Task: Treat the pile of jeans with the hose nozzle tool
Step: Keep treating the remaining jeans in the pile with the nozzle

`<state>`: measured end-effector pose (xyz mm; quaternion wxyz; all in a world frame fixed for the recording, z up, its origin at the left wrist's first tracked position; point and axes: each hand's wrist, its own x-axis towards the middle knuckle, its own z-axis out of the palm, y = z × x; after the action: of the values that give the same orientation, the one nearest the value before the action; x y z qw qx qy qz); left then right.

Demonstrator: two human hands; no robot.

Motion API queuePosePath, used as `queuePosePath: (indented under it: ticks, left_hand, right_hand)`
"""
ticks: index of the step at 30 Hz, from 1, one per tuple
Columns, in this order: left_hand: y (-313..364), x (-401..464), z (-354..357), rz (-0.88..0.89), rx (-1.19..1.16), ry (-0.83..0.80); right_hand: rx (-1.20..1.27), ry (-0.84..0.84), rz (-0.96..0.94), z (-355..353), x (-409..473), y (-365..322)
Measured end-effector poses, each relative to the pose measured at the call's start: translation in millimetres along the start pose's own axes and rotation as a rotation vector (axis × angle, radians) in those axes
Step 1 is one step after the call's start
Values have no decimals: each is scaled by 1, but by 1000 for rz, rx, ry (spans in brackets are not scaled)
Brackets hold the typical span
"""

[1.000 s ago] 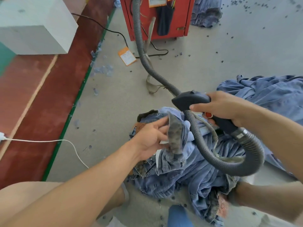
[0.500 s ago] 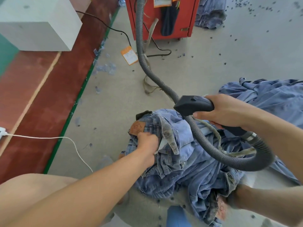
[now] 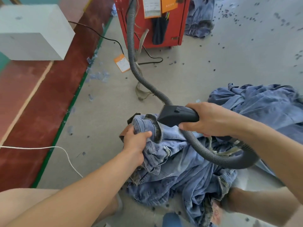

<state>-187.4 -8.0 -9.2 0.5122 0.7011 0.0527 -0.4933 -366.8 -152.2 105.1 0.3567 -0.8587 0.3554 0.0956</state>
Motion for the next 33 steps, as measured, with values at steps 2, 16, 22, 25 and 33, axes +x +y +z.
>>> queuePosePath:
  ticks: [2, 16, 22, 25, 33]
  left_hand:
    - [9, -5, -1, 78, -58, -16]
    - [4, -37, 5, 75, 29, -491]
    - [17, -37, 0, 13, -130, -628]
    - [19, -38, -2, 41, -98, -674]
    - [6, -37, -5, 235, 267, -599]
  right_hand:
    - [13, 1, -19, -3, -2, -3]
    - [193, 218, 60, 14, 8, -12]
    - [201, 5, 58, -9, -4, -6]
    - [196, -15, 53, -7, -5, -5]
    - [454, 142, 114, -29, -2, 20]
